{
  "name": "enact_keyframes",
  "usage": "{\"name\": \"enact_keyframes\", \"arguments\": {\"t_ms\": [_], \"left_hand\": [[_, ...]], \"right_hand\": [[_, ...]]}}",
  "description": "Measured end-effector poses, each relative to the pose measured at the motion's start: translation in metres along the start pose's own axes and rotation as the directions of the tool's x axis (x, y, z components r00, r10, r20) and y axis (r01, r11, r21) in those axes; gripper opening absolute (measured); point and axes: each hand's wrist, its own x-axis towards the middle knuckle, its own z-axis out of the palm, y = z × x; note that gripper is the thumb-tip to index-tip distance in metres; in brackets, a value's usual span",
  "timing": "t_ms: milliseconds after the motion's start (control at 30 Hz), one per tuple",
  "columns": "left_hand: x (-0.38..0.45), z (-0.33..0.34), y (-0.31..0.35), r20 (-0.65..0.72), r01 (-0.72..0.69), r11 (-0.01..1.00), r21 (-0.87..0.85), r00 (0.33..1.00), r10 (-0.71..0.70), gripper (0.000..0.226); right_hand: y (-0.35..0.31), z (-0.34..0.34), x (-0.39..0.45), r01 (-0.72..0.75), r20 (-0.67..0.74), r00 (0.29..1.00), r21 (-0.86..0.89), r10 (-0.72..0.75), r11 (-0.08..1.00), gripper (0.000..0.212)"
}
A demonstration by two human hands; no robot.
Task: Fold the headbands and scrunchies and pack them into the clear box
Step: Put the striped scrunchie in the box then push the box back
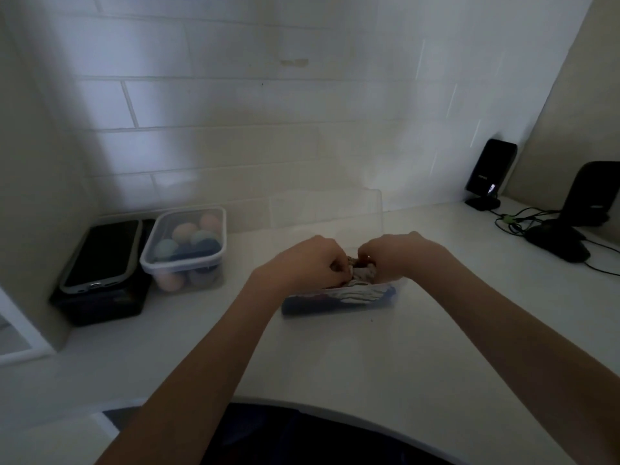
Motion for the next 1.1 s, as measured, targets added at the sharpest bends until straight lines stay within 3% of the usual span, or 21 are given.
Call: {"name": "enact_keyframes", "arguments": {"t_ms": [67,133,200,300,433,533,633,833,1100], "left_hand": [[0.001,0.001,0.002,-0.017,0.001,0.998,0.058,1.000,0.000,0.009],[0.003,0.001,0.003,-0.031,0.036,0.993,0.112,0.999,-0.033,0.004],[0.007,0.002,0.003,-0.001,0.076,0.982,0.172,0.997,-0.077,0.016],[0.009,0.000,0.003,0.064,0.115,0.970,0.215,0.989,-0.132,0.031],[0.008,-0.001,-0.003,0.168,0.165,0.971,0.175,0.966,-0.195,0.049],[0.013,-0.004,-0.006,0.265,0.185,0.967,0.176,0.937,-0.228,0.073],[0.017,-0.004,-0.002,0.303,0.168,0.958,0.233,0.923,-0.236,0.087],[0.018,-0.001,0.008,0.282,0.136,0.928,0.347,0.928,-0.242,0.081],[0.005,0.003,-0.001,0.263,0.153,0.953,0.261,0.939,-0.222,0.060]], "right_hand": [[0.000,-0.004,-0.005,-0.013,-0.037,0.999,-0.037,0.011,0.999,0.027],[-0.002,-0.009,-0.009,-0.048,-0.166,0.986,-0.186,0.016,0.981,0.017],[-0.007,-0.014,-0.011,-0.090,-0.204,0.979,-0.291,0.030,0.952,0.006],[-0.010,-0.018,-0.007,-0.071,0.020,0.997,-0.215,0.077,0.974,0.015],[0.001,-0.026,-0.002,-0.029,0.326,0.945,0.020,0.021,0.999,0.047],[0.005,-0.030,-0.002,-0.041,0.350,0.936,0.043,0.024,0.998,0.051],[-0.003,-0.022,0.001,0.004,0.299,0.954,-0.092,0.023,0.996,0.049],[-0.008,-0.010,0.007,0.056,0.260,0.966,-0.196,-0.004,0.979,0.043],[-0.001,-0.012,0.003,0.103,0.273,0.959,-0.067,-0.081,0.992,0.048]]}}
